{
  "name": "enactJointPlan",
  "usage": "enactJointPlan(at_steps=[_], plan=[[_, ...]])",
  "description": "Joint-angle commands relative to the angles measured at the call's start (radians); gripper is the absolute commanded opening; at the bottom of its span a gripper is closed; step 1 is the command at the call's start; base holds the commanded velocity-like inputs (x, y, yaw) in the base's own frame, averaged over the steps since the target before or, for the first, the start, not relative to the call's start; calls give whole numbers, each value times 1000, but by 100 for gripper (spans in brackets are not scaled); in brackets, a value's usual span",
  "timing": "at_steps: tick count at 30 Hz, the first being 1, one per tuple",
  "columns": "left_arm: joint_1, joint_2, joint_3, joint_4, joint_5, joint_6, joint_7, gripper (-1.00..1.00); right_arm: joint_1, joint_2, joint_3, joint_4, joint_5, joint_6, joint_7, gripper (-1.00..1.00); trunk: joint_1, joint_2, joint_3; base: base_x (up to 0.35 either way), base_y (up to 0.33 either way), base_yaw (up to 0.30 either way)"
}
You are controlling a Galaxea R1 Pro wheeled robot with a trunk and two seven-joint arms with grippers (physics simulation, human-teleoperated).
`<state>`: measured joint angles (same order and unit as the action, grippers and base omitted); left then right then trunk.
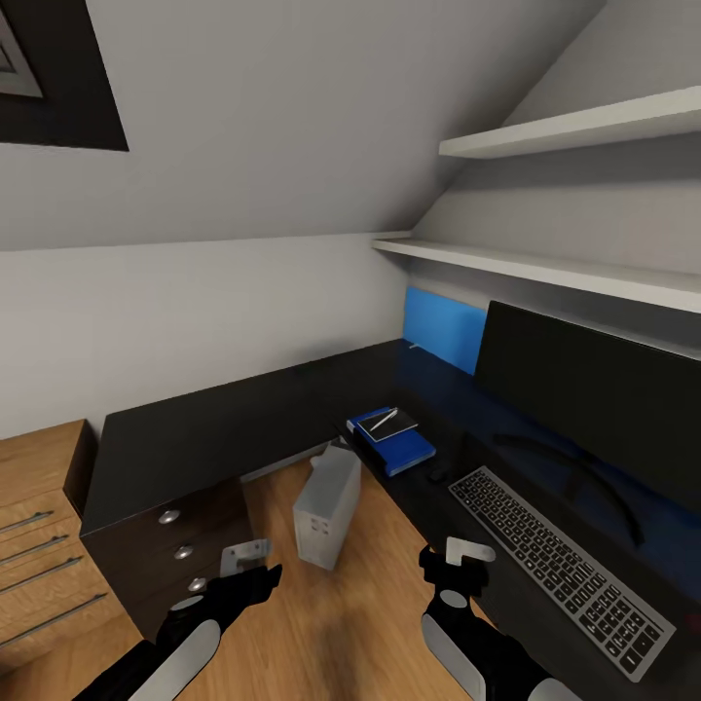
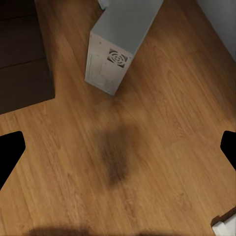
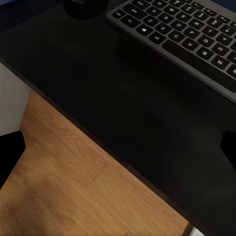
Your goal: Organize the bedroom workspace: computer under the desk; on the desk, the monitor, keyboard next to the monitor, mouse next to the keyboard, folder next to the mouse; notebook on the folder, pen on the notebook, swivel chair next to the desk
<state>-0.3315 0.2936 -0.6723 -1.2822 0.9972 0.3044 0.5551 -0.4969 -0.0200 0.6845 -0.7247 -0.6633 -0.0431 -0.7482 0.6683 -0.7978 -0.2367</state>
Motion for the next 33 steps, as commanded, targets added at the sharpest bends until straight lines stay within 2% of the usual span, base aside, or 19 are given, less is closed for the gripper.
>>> enactJointPlan(at_steps=[1,25,33], plan=[[-1,1,-3,-2,6,1,8,100,-2,-2,7,-2,-10,-4,-7,100,0,-1,-2,0,0,0],[-1,0,-1,-2,6,1,8,100,-2,-4,2,0,-23,-5,-4,100,0,-1,-2,0,0,0],[-1,-1,-1,-1,7,1,8,100,-2,-5,-43,2,-24,-5,-3,100,0,-1,-2,0,0,0]])
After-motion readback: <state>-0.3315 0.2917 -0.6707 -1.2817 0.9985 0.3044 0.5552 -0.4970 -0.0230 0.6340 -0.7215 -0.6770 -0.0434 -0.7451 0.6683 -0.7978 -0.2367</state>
